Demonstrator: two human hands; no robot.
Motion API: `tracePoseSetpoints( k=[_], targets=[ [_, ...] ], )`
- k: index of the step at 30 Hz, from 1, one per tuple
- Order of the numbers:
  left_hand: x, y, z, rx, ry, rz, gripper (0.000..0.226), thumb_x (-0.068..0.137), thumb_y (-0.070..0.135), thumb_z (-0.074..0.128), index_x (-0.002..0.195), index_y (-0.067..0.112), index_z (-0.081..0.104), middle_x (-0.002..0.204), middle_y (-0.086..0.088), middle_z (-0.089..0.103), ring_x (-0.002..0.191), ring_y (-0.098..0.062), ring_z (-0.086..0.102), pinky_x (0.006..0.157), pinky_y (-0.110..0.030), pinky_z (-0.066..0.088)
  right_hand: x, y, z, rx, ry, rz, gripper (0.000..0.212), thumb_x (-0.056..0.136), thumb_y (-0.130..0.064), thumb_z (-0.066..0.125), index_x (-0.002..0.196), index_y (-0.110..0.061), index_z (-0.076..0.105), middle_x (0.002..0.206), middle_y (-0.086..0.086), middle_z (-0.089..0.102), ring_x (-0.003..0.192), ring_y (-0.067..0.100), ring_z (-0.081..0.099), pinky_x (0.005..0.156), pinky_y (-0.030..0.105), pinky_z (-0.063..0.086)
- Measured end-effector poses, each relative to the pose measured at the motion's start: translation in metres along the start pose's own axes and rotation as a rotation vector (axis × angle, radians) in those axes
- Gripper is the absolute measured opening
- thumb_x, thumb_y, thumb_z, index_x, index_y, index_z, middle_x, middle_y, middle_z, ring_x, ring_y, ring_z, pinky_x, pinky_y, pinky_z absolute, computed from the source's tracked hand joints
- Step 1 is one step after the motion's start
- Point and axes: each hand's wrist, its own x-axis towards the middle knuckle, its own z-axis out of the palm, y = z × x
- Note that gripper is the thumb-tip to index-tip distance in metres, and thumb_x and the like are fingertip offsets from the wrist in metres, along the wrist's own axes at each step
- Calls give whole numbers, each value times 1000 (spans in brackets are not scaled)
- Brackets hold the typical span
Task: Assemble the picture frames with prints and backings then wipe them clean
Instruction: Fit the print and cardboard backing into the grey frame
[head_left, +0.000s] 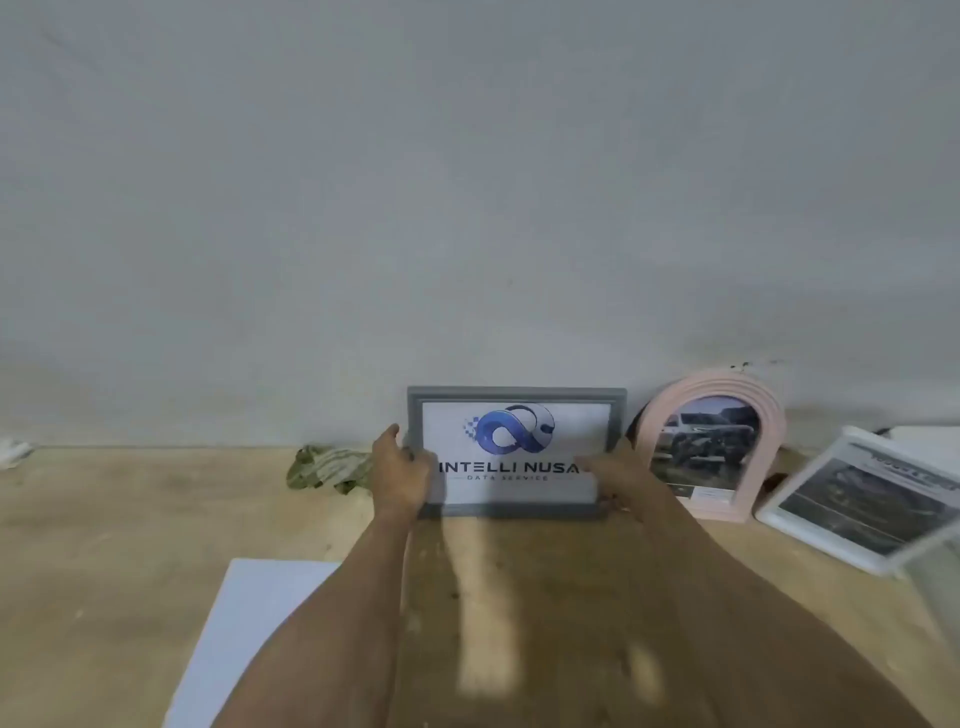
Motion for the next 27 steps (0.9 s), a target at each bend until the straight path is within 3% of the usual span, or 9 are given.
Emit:
tracePoseSetpoints(
  k=[5,8,11,14,20,22,24,27],
  targets=[
    [29,-21,10,48,-80,-41,24,95,12,54,119,9,58,111,-9,67,105,-32,62,87,-39,48,10,-1,-1,30,46,-3,52,85,-11,66,128,-5,38,118,10,55,111,34,56,86,43,52],
    [39,-30,7,27,-85,-46,18,94,12,57,112,11,60,104,-8,68,99,-30,64,89,-44,51,12,2,-12,-22,63,-51,43,87,-5,59,128,-7,43,122,15,55,110,34,56,85,42,52],
    [35,-37,-3,-33,-124,-99,10,95,9,58,102,13,63,101,-8,69,96,-31,65,89,-47,53,3,4,-31,-18,35,-118,35,85,-7,65,119,-5,55,108,11,61,87,22,58,65,26,44],
    [20,-50,-11,-54,-174,-162,14,95,7,59,88,18,64,95,-8,71,91,-31,66,89,-54,54,-10,9,-52,-14,-50,-158,20,85,-11,68,105,-6,65,92,12,64,67,15,53,59,25,42],
    [-38,-58,-1,-8,-144,-224,8,94,11,58,95,15,65,103,-11,71,96,-34,65,89,-55,54,-51,29,-91,-82,-184,-229,19,85,-13,70,97,2,68,95,16,70,82,27,67,67,31,56],
    [-66,-49,13,22,-145,-216,9,93,12,56,95,11,65,102,-14,71,92,-33,65,89,-50,55,-71,39,-113,-106,-175,-254,15,85,-12,70,83,2,63,87,17,68,76,26,67,59,30,54],
    [-94,-35,30,88,-154,-190,18,90,22,57,97,7,65,104,-16,71,93,-33,65,88,-46,55,-87,48,-139,-109,-142,-261,26,83,-13,72,66,-8,52,73,16,61,63,24,60,54,28,50],
    [-144,1,62,218,-173,-71,36,87,33,59,109,4,60,111,-15,66,99,-34,62,82,-37,50,-113,57,-180,-77,-56,-237,30,81,-13,73,62,-12,50,60,11,60,47,18,52,48,26,43]
  ],
)
